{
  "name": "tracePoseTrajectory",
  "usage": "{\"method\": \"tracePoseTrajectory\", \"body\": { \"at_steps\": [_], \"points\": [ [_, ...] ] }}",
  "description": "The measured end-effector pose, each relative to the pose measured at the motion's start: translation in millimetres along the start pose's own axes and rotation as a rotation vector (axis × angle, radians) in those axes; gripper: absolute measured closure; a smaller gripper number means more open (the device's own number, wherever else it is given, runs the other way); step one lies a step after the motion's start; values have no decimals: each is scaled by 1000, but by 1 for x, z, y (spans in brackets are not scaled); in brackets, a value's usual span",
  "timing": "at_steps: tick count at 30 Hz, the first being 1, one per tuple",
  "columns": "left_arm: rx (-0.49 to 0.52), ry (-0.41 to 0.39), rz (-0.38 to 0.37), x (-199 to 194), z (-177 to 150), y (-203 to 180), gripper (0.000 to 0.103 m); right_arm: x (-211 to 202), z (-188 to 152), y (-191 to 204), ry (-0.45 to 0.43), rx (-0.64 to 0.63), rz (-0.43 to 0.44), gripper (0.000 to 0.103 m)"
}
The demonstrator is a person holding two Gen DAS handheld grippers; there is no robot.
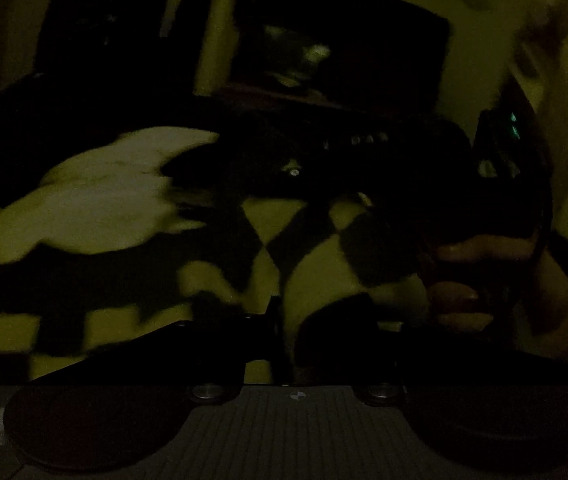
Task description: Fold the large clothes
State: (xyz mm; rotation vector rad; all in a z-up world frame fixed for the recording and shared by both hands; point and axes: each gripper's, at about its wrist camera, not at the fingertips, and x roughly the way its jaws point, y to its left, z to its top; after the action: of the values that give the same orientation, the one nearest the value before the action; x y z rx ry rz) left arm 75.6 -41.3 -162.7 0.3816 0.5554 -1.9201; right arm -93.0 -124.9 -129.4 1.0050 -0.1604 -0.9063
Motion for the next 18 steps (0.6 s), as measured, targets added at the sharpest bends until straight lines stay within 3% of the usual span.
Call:
{"method": "tracePoseTrajectory", "body": {
  "at_steps": [3, 6, 11, 13, 14, 15, 16, 17, 18],
  "points": [
    [-171, -37, 51, -32, 2, 48, 49, 44, -3, 45, 70, -114, -10, 81],
    [-330, -87, 134, -65, -6, 99, 49, 97, -16, 86, 168, -189, 36, 81],
    [-456, -104, 318, -95, -32, 151, 50, 181, -59, 128, 324, -210, 17, 80],
    [-507, -46, 364, -96, -46, 170, 47, 207, -80, 129, 381, -219, 5, 71],
    [-545, -18, 389, -95, -53, 179, 41, 213, -92, 126, 407, -228, -17, 55],
    [-574, 1, 413, -93, -59, 188, 39, 218, -99, 121, 416, -228, -48, 32],
    [-576, 0, 421, -95, -66, 192, 27, 219, -106, 117, 405, -214, -82, 29],
    [-571, -2, 427, -97, -69, 196, 4, 216, -109, 112, 377, -188, -69, 30],
    [-565, -5, 446, -99, -69, 197, 0, 209, -108, 105, 361, -158, -42, 30]
  ]
}}
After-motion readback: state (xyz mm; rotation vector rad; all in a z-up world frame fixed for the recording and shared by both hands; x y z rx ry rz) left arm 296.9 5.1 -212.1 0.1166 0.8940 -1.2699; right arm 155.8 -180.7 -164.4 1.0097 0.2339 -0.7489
